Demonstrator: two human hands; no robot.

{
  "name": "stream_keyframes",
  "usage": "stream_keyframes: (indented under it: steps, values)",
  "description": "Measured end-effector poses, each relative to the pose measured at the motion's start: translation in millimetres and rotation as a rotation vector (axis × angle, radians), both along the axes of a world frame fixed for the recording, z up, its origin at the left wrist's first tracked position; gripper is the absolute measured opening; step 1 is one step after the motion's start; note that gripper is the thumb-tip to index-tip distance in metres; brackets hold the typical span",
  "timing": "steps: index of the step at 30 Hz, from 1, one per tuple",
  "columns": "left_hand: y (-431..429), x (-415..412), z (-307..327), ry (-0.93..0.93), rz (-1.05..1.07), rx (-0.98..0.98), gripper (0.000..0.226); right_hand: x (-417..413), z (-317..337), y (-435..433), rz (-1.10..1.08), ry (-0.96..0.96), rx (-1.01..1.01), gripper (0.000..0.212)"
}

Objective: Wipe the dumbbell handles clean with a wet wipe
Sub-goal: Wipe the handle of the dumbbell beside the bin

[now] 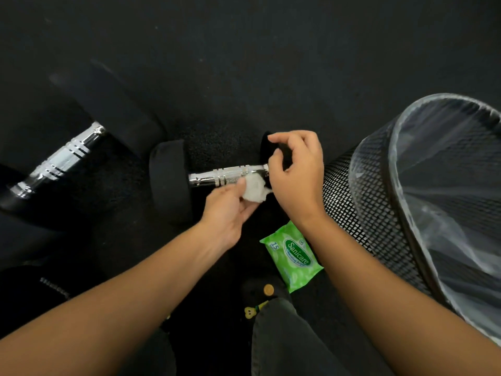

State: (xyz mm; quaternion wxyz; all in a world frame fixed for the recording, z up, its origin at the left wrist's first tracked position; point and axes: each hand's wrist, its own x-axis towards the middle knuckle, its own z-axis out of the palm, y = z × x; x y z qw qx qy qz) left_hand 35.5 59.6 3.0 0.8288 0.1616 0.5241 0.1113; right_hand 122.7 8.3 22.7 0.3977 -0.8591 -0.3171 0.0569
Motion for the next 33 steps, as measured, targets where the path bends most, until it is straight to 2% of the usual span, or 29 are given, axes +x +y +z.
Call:
stream_keyframes:
  steps: [2,5,10,13,17,25,33]
  values:
    - [-14.5,-1.2,-15.7,0.095,0.011,-0.037,0.015,5.9,-4.0,0.9,-0.004,-0.107,-0.03,0.023]
    - [-28.3,5.6,-33.3,0.171,0.044,-0.051,0.03,12.4,-15.5,1.3,0.04,-0.151,-0.155,0.029]
    - [-13.7,31.9,-39.3,0.112,0.201,-0.01,0.028,13.6,-40.8,-4.2,0.11,-0.215,-0.332,0.04]
    - [-2.2,40.0,-53.6,0.034,0.292,-0.068,0.024,13.2,-46.8,-4.0,0.079,-0.295,-0.318,0.041]
    - [-2.2,41.2,-70.0,-0.037,0.268,-0.089,0.029,10.2,-52.6,0.2,0.039,-0.396,-0.349,0.036]
    - [-4.4,48.8,-70.0,-0.018,0.242,-0.085,0.022,11.3,-60.6,-0.2,0.009,-0.465,-0.327,0.026]
    - [-11.9,41.5,-72.9,-0.012,0.257,-0.103,0.021,10.4,-61.4,-0.1,-0.001,-0.488,-0.287,0.046]
